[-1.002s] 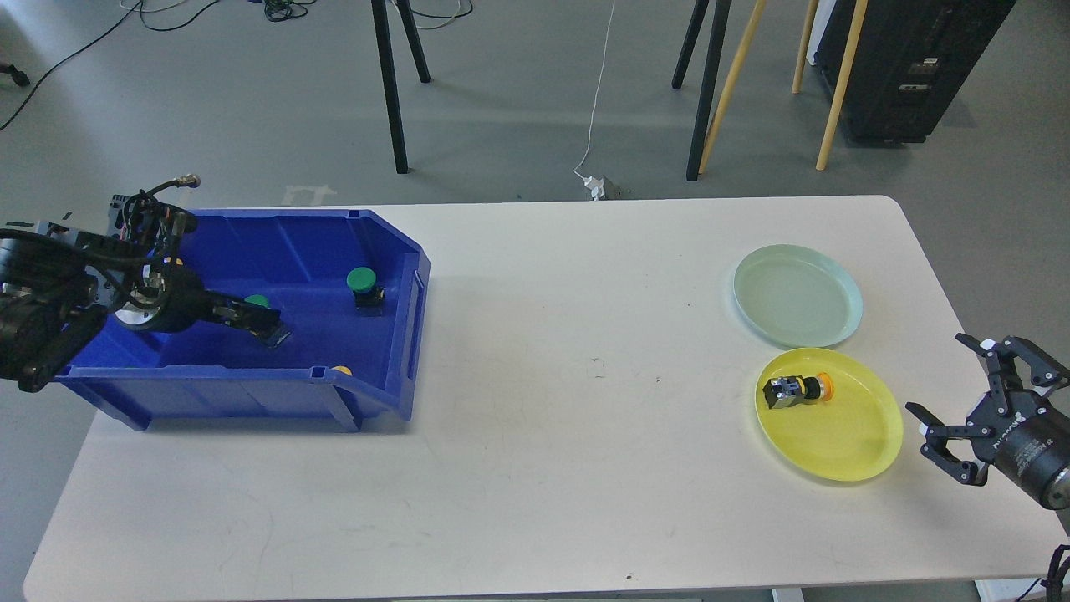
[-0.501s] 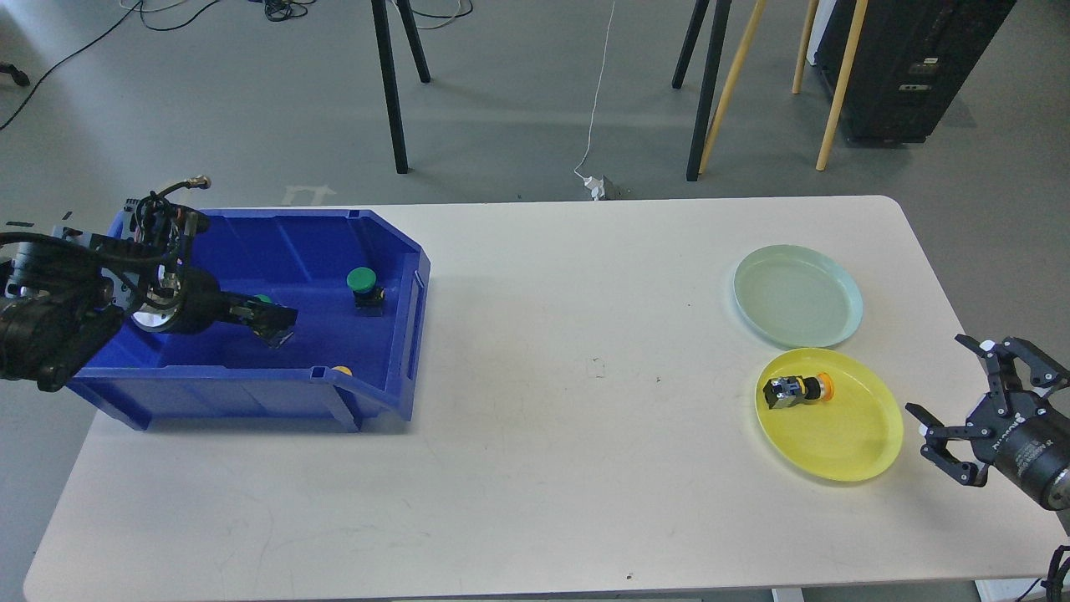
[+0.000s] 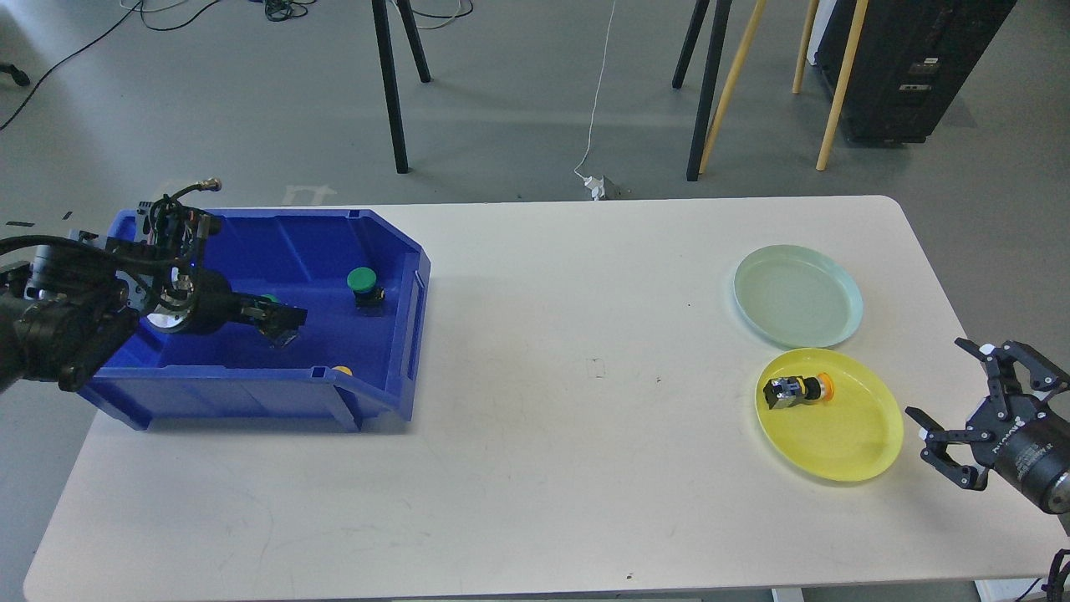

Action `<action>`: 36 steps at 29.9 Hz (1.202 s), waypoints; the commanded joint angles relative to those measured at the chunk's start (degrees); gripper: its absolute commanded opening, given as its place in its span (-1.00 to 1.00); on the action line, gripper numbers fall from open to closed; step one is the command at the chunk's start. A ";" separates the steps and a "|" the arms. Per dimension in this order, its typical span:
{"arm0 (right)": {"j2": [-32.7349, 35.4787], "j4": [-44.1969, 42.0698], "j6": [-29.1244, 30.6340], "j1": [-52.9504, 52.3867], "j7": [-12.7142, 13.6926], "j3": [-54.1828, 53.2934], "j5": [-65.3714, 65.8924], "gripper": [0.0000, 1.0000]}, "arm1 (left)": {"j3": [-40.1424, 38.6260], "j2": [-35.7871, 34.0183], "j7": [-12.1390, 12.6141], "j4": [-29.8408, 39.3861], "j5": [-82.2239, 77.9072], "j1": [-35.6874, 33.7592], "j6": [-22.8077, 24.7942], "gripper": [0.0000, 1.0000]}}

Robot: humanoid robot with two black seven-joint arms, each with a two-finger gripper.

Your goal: Pass button and place on color plate

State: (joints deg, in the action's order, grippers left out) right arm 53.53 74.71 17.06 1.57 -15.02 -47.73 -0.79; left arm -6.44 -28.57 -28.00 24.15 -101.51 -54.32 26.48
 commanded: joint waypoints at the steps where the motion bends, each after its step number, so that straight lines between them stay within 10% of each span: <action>1: 0.00 0.00 -0.01 0.01 -0.01 0.00 0.00 0.99 | 0.03 1.50 0.00 -1.91 0.09 0.00 -1.25 0.77; 31: 0.00 0.17 -0.01 0.18 -0.01 -0.09 0.00 0.99 | 0.29 1.59 0.00 -2.97 -0.97 0.62 -3.71 -0.47; 36: 0.00 0.17 -0.01 0.19 -0.01 -0.09 -0.17 0.99 | 2.66 1.50 0.00 -3.05 -0.18 0.35 -3.89 -0.37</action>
State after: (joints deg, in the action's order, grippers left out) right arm 53.53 74.88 17.05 1.78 -15.03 -47.82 -0.85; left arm -5.02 -27.07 -28.02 21.18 -102.26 -53.72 22.74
